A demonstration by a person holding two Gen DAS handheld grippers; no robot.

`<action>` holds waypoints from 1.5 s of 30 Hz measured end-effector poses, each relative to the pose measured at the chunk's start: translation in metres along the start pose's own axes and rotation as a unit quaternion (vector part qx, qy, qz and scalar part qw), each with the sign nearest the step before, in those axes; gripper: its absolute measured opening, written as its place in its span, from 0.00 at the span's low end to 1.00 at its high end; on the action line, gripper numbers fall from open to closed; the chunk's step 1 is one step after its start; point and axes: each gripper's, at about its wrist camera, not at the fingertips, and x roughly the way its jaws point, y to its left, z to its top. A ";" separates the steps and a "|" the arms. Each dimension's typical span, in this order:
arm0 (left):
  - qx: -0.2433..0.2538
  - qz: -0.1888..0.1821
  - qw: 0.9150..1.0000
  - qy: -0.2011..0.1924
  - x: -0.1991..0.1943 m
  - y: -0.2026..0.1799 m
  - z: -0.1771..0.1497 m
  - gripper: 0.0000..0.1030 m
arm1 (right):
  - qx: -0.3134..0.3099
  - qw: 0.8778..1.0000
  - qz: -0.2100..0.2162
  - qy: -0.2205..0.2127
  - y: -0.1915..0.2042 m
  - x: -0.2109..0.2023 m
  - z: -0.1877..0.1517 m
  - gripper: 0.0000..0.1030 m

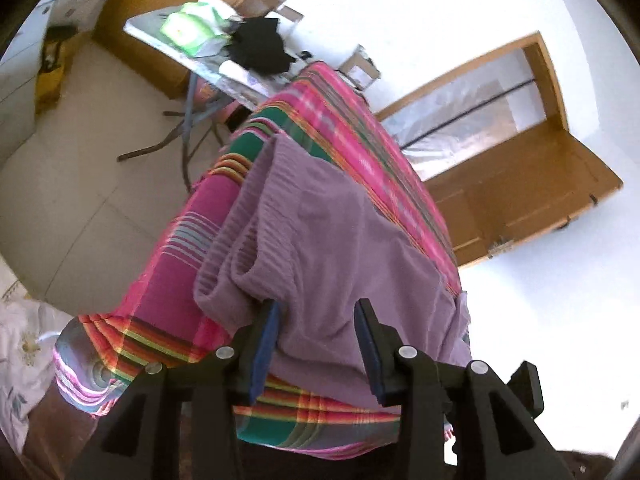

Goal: Fold clothes

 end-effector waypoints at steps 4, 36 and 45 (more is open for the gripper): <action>-0.019 -0.001 1.000 0.000 0.003 0.003 0.001 0.35 | 0.002 1.000 -0.003 -0.003 0.000 -0.001 -0.001 0.03; -0.034 0.108 0.992 -0.046 -0.008 0.011 -0.009 0.05 | 0.019 1.000 -0.003 0.012 0.004 -0.001 -0.005 0.02; 0.003 0.178 0.980 -0.090 -0.028 -0.028 -0.021 0.05 | 0.051 0.999 0.014 0.010 -0.004 0.002 -0.005 0.05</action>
